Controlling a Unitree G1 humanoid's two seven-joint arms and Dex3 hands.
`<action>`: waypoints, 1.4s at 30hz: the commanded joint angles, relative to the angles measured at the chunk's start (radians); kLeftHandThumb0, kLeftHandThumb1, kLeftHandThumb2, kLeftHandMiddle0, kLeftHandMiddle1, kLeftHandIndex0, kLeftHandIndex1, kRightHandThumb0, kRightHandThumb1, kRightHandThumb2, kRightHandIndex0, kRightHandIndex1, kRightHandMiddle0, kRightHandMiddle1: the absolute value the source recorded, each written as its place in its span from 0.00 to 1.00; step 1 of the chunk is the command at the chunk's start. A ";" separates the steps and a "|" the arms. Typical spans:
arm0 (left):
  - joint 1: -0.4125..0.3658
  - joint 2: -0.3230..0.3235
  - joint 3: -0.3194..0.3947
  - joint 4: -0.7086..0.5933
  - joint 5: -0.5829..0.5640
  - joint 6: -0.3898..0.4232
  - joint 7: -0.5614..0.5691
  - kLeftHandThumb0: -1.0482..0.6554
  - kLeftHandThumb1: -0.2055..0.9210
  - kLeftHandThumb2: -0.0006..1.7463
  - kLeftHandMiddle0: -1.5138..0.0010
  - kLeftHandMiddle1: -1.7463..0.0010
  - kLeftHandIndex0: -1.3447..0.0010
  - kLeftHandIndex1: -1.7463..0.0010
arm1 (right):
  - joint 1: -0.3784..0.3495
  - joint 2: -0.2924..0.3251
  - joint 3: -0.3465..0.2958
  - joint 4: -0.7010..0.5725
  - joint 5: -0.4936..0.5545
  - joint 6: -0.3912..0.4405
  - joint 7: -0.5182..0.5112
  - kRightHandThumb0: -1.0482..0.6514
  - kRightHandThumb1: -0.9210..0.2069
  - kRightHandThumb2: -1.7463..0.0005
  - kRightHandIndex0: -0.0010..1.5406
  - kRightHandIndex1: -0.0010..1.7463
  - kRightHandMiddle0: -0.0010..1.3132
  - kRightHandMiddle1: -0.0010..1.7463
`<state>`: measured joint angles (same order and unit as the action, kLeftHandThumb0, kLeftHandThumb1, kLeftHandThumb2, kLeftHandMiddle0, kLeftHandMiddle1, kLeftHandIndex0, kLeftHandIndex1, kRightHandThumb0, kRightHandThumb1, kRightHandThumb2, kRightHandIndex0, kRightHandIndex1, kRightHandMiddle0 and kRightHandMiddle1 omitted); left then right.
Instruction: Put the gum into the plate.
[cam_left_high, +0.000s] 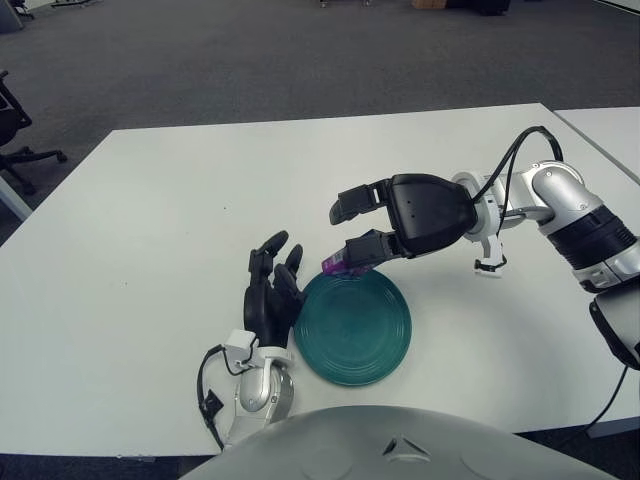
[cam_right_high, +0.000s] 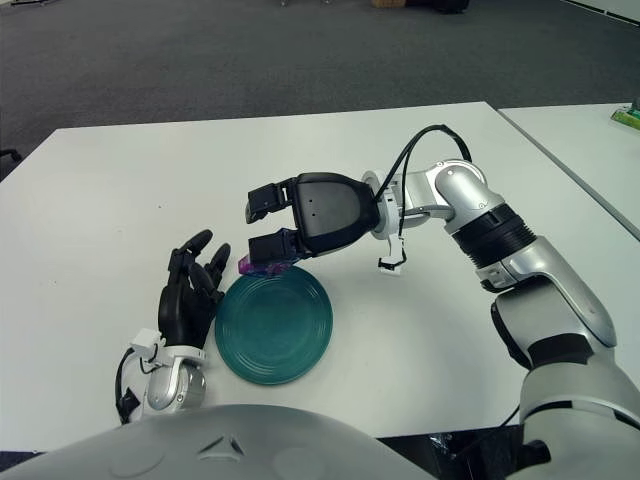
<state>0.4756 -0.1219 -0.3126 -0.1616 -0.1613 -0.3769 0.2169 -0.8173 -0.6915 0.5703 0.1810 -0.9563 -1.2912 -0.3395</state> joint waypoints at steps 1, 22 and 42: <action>-0.016 -0.101 -0.025 0.006 0.018 -0.020 0.022 0.15 1.00 0.51 0.71 0.77 0.95 0.40 | 0.014 0.018 -0.024 0.002 0.043 -0.008 0.056 0.38 0.27 0.61 0.34 0.36 0.48 0.81; -0.024 -0.188 -0.041 0.012 -0.255 0.001 0.024 0.15 1.00 0.56 0.75 0.90 1.00 0.49 | 0.145 0.075 -0.075 0.035 0.061 -0.038 0.220 0.17 0.00 0.65 0.17 0.09 0.00 0.43; -0.070 -0.215 -0.040 0.068 -0.325 -0.094 0.012 0.16 1.00 0.55 0.73 0.91 1.00 0.47 | 0.152 0.081 -0.110 0.014 0.041 -0.038 0.249 0.11 0.00 0.57 0.10 0.01 0.00 0.24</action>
<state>0.4741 -0.1218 -0.3186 -0.1019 -0.4643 -0.4262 0.2284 -0.6749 -0.6140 0.4880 0.2111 -0.9115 -1.3271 -0.1086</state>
